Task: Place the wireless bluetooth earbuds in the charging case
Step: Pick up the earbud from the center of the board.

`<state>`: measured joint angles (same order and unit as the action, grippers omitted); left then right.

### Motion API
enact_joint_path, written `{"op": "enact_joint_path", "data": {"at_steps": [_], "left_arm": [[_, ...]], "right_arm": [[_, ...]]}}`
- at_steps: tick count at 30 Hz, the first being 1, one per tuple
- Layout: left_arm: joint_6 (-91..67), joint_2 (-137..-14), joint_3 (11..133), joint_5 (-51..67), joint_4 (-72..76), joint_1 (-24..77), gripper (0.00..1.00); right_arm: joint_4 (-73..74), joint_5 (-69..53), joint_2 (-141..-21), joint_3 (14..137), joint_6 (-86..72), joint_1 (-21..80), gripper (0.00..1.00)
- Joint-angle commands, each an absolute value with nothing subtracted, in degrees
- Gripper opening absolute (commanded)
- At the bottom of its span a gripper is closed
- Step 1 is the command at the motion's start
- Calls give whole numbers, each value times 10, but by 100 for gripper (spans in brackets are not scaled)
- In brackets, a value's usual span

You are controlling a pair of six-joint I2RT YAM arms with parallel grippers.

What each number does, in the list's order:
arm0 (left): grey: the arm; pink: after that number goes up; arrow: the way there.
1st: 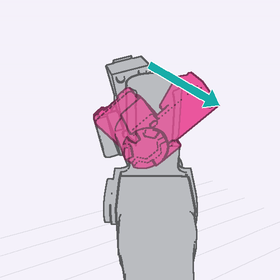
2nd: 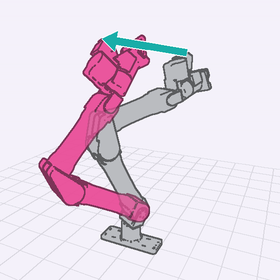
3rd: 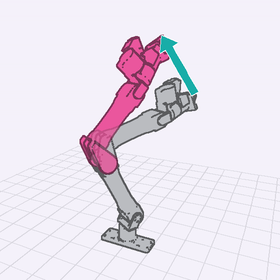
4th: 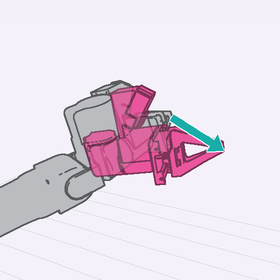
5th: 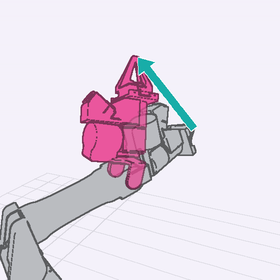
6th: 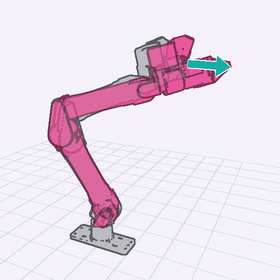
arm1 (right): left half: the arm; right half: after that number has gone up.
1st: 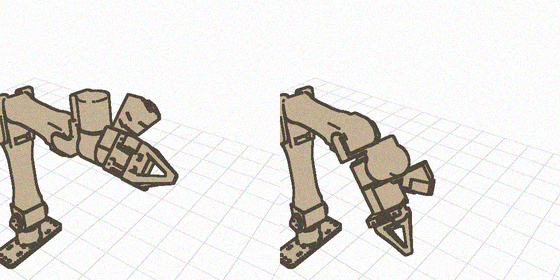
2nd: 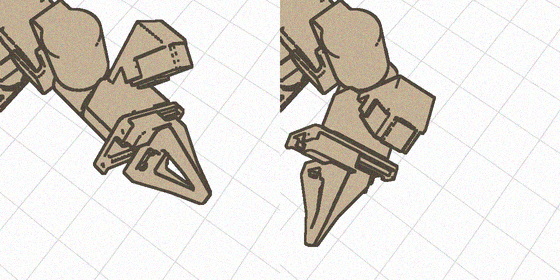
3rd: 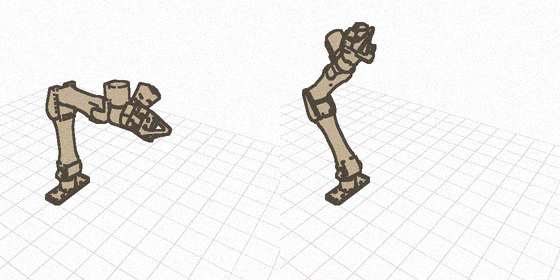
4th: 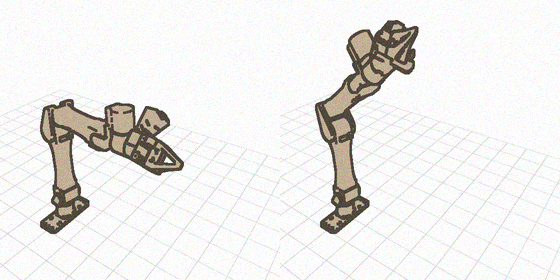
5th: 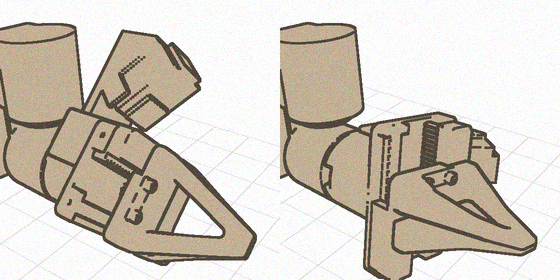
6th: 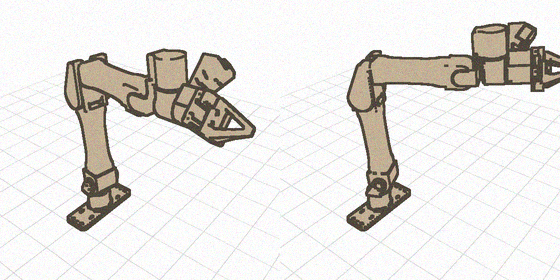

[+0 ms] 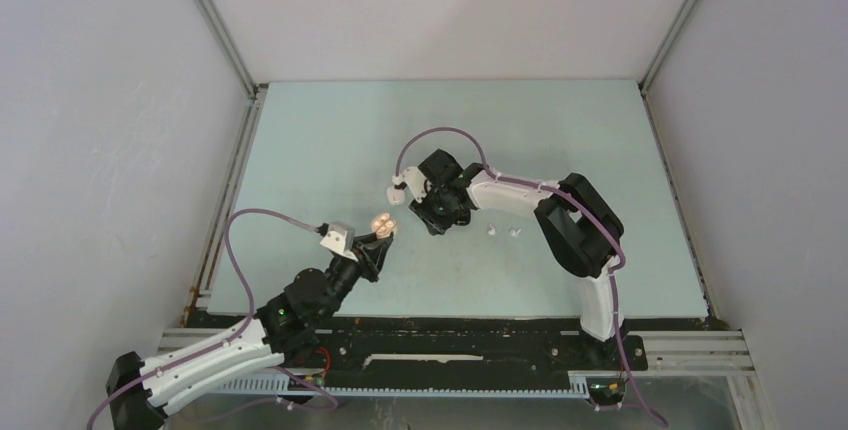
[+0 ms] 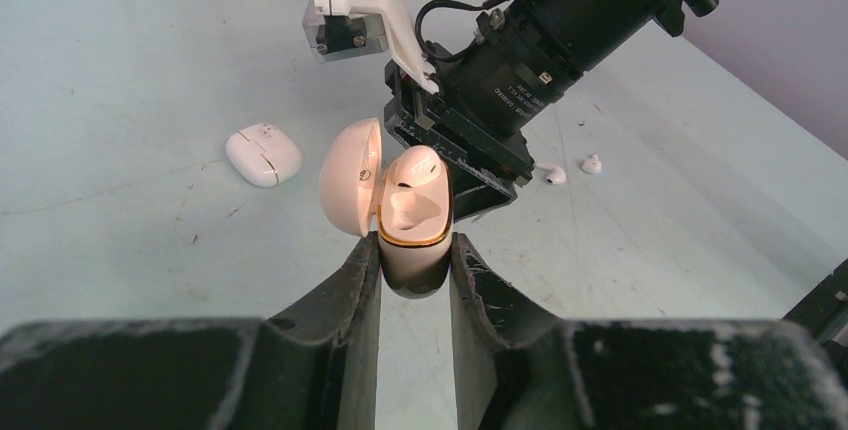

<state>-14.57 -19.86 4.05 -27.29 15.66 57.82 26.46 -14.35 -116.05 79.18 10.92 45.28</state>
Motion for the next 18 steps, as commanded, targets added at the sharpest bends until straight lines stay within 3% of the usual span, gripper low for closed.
{"op": "enact_joint_path", "data": {"at_steps": [1, 4, 10, 18], "left_arm": [[-151, -204, 44, -278, 175, 575, 1], [-151, -208, 42, -276, 181, 575, 1], [-151, -217, 41, -273, 191, 575, 1], [-146, -211, 38, -273, 190, 575, 1]], "right_arm": [[284, -123, -1165, 808, 105, 456, 31], [288, -129, -1155, 800, 109, 455, 36], [292, -152, -1156, 795, 120, 455, 33], [315, -176, -1141, 791, 123, 448, 8]]}}
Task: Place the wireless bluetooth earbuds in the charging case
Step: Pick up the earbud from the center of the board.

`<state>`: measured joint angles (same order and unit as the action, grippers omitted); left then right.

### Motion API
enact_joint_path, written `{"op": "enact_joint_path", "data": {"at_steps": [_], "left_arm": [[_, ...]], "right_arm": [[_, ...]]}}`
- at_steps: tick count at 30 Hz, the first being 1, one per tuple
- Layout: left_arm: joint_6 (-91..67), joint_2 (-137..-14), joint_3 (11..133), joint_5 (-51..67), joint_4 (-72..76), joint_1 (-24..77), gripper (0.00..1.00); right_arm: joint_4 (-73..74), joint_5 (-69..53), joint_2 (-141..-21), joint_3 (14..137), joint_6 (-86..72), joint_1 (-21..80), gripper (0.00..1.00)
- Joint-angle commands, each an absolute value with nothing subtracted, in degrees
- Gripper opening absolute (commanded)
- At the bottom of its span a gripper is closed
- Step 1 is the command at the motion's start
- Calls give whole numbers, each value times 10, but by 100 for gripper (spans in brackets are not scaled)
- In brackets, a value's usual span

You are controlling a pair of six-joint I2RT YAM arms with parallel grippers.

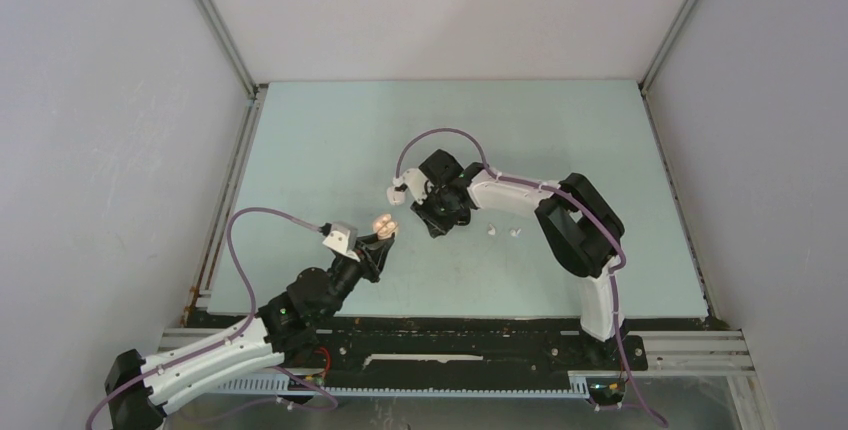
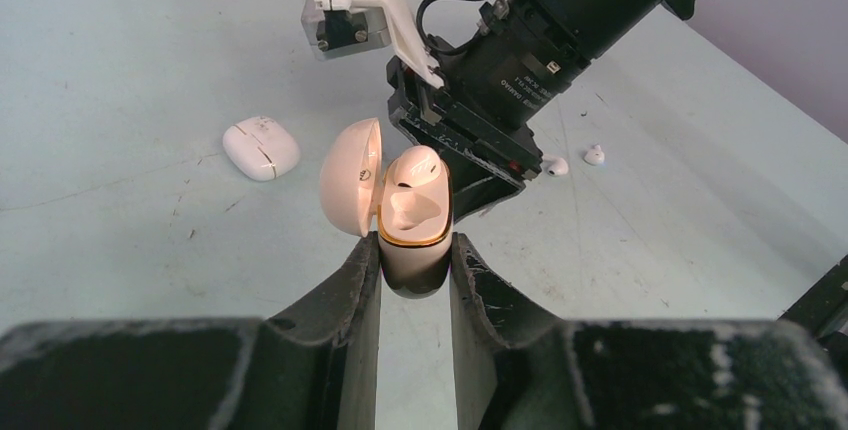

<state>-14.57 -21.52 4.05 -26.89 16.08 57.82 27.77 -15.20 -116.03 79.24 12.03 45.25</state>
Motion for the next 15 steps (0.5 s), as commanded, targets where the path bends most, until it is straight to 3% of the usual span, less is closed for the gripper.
{"op": "enact_joint_path", "data": {"at_steps": [1, 10, 15], "left_arm": [[-143, -211, 38, -271, 190, 575, 0], [-82, -243, 18, -236, 241, 576, 1], [-66, -274, 10, -204, 281, 576, 1]], "right_arm": [[320, -186, -1127, 782, 120, 444, 6], [442, -473, -982, 709, 152, 393, 0], [504, -566, -1009, 708, 129, 369, 0]]}}
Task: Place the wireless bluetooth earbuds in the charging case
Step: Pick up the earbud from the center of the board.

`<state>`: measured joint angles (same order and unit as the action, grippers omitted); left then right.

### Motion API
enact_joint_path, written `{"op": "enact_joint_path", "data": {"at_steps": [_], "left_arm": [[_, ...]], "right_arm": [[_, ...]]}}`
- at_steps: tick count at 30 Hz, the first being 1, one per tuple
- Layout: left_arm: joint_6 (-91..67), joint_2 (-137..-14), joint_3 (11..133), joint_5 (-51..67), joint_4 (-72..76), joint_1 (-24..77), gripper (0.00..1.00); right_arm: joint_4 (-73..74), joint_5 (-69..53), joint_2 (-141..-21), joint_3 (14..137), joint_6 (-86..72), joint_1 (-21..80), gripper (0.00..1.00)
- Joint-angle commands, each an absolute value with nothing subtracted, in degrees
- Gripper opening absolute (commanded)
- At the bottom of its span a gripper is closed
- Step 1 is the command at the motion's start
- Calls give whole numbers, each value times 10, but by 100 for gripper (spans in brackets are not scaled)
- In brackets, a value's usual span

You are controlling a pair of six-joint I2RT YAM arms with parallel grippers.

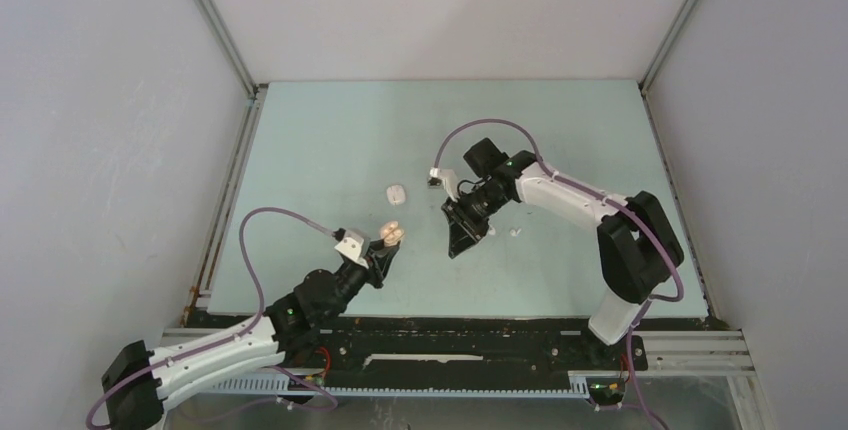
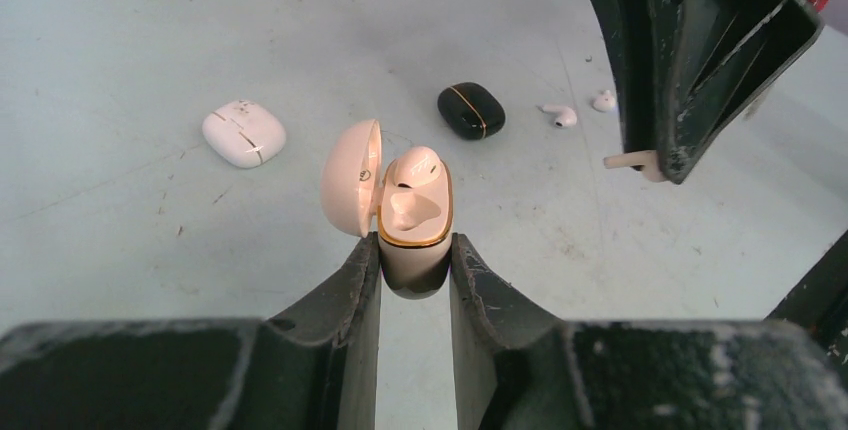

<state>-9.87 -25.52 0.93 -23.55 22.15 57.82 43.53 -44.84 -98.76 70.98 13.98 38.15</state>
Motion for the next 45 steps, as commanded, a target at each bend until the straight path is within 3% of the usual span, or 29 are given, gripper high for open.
{"op": "enact_joint_path", "data": {"at_steps": [1, 19, 20, 23, 26, 33, 39, 45], "left_arm": [[-64, -278, 12, -201, 280, 576, 1], [-60, -302, 23, -181, 281, 576, 0], [-59, -306, 25, -181, 282, 576, 0], [-59, -312, 28, -180, 284, 576, 0], [-59, -317, 31, -177, 283, 576, 0], [-55, -334, 38, -172, 291, 576, 0], [-58, -340, 40, -167, 301, 577, 0], [-58, -327, 33, -168, 301, 577, 0]], "right_arm": [[516, -576, -1025, 708, 124, 365, 0], [541, -425, -1204, 759, -17, 274, 0], [545, -423, -1217, 771, -20, 275, 2], [572, -437, -1255, 824, -20, 271, 22], [589, -471, -1265, 853, -15, 255, 29], [605, -480, -1204, 836, -2, 218, 45], [634, -519, -1110, 824, 130, 205, 45], [500, -459, -986, 735, 274, 220, 42]]}}
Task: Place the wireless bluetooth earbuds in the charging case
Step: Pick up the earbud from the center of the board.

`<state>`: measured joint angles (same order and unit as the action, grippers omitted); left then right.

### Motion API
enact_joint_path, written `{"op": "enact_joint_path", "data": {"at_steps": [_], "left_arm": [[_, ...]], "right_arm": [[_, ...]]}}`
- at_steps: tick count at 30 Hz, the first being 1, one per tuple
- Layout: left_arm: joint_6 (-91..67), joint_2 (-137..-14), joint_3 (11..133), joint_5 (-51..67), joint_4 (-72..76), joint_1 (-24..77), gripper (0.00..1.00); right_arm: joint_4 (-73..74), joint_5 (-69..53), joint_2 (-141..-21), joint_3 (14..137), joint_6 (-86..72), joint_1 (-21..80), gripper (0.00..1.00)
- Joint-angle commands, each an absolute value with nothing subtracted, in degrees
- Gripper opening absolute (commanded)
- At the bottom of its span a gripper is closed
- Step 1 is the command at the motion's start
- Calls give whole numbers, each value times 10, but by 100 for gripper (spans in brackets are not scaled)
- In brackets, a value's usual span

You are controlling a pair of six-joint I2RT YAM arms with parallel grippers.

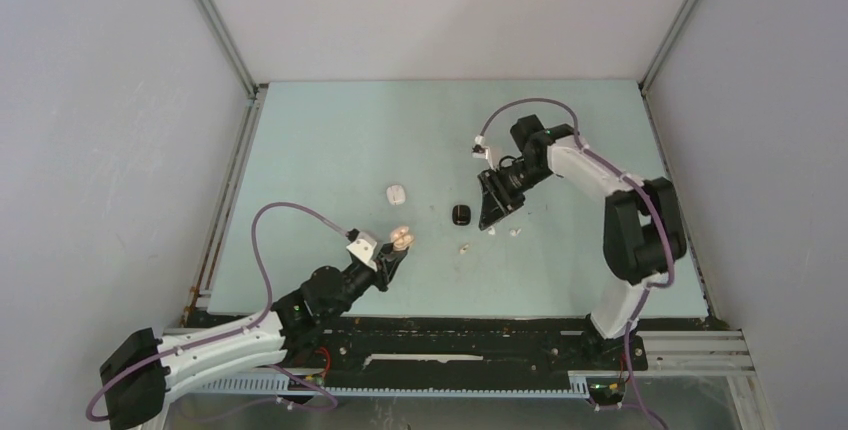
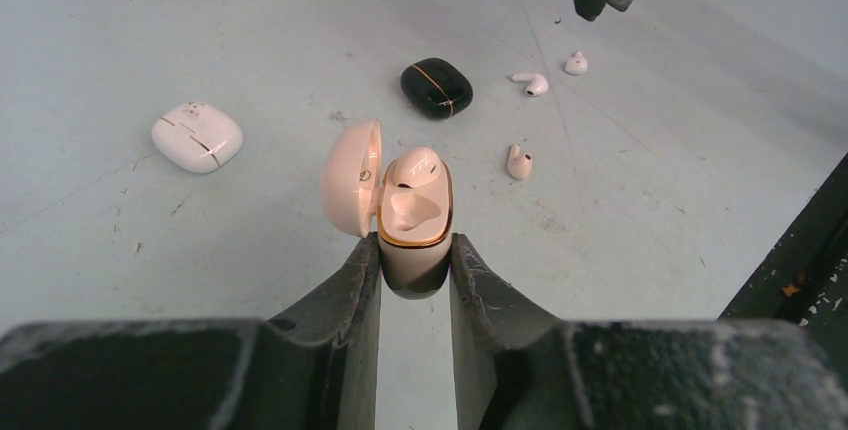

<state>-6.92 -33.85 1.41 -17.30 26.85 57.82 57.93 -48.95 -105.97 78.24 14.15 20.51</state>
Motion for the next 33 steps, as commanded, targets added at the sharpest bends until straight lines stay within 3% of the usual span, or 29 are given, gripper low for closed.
{"op": "enact_joint_path", "data": {"at_steps": [1, 6, 9, 18, 33], "left_arm": [[-59, -323, 31, -169, 301, 577, 0], [-66, -299, 22, -171, 296, 577, 0], [-69, -287, 17, -175, 291, 577, 0], [-77, -274, 10, -181, 289, 577, 0], [-79, -257, 4, -186, 274, 576, 0]], "right_arm": [[470, -439, -960, 710, 312, 229, 42], [335, -401, -817, 552, 555, 277, 40], [262, -369, -771, 489, 603, 315, 39], [259, -215, -836, 489, 657, 446, 33], [271, -197, -947, 557, 615, 463, 33]]}}
